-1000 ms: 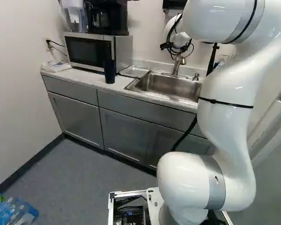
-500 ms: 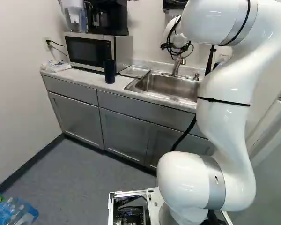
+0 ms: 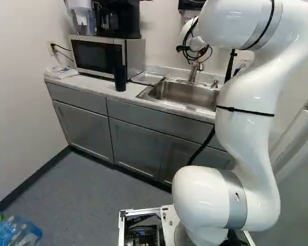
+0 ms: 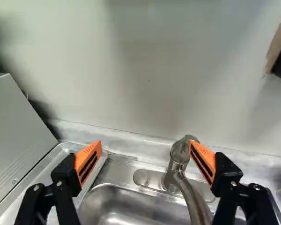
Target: Rinse the cup and place it in the tray
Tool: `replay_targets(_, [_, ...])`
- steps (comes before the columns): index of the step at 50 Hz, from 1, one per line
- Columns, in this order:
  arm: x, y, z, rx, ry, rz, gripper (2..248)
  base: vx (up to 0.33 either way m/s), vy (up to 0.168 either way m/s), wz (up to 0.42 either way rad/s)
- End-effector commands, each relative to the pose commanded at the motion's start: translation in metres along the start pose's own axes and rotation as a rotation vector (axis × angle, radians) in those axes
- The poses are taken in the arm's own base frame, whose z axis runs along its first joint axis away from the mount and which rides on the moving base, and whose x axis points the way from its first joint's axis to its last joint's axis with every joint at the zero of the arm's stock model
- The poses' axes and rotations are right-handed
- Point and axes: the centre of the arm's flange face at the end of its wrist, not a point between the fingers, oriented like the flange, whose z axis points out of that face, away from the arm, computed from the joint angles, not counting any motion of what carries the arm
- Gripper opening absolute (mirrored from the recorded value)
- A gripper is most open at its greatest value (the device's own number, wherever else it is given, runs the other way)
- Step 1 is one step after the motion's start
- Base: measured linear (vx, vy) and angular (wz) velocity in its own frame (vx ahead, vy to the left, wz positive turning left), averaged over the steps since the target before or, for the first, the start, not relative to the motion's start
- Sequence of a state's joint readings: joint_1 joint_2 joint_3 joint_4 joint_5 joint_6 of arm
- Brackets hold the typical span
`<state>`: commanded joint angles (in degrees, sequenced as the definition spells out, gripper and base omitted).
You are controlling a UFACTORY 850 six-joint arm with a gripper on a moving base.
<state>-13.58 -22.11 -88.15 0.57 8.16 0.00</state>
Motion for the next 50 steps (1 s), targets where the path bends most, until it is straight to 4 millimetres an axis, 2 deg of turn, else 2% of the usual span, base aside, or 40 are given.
replay_targets(50, [0.0036,0.0001,-0.0003,0.000,0.041,0.000,247,0.000,0.000,0.000])
